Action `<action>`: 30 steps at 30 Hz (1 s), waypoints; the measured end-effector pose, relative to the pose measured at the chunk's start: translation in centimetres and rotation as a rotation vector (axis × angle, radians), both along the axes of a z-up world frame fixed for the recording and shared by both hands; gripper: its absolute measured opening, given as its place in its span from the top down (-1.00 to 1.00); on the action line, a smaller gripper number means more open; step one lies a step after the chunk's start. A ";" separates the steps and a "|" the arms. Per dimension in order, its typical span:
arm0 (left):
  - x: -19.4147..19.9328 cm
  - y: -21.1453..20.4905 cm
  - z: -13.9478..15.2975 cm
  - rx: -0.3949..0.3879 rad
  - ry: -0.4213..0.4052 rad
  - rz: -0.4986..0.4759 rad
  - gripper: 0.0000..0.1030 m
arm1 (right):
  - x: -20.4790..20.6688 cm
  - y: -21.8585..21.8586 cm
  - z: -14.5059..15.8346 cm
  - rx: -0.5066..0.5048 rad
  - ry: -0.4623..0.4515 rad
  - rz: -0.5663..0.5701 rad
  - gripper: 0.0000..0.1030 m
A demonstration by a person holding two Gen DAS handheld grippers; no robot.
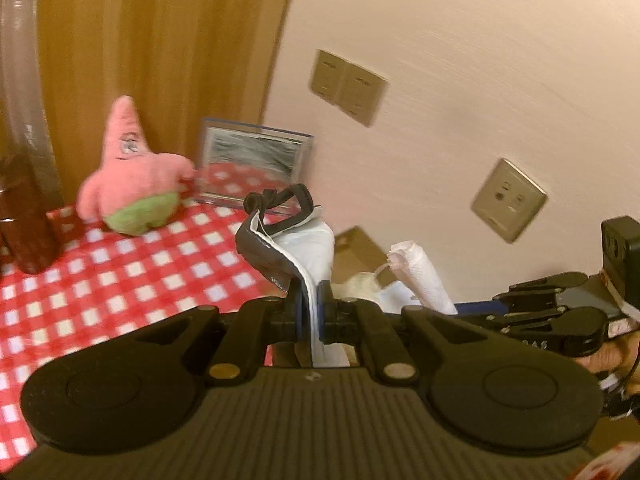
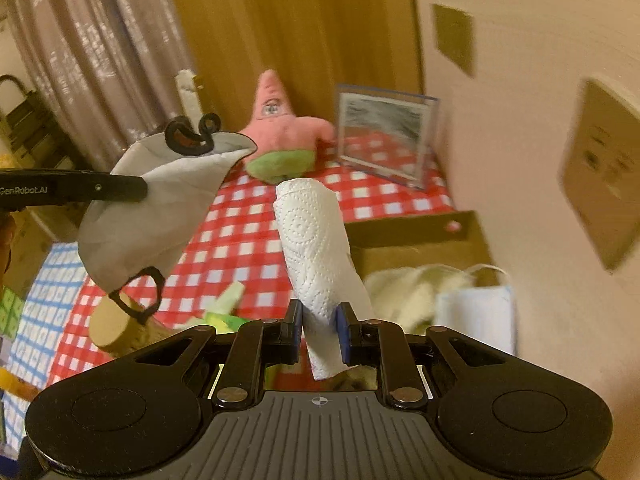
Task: Organize soft objects
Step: 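Carry the towel and the clipped white cloth over the cardboard box with both grippers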
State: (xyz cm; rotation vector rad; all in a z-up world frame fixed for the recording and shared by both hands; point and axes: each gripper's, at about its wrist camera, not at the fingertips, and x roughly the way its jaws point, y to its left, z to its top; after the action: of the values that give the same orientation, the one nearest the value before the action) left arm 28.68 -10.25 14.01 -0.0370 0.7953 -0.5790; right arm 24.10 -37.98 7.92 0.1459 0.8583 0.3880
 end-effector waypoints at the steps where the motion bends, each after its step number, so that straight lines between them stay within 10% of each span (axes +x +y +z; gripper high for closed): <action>1: -0.2 -0.7 -0.1 -0.004 0.003 -0.006 0.89 | -0.4 -0.4 0.0 -0.005 -0.003 -0.010 0.65; 26: 2.2 -14.2 -10.5 -0.027 0.158 -0.031 0.86 | -2.5 -6.1 -6.6 -0.089 0.061 -0.125 0.65; 30: 2.9 -14.7 -12.0 -0.037 0.168 -0.032 0.43 | -2.2 -6.5 -8.1 -0.088 0.084 -0.129 0.64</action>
State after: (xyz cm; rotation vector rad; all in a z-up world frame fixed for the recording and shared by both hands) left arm 31.56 -24.95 2.00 -0.1086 0.9495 -0.6264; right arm 21.92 -44.51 -0.13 0.1355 0.9419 0.2240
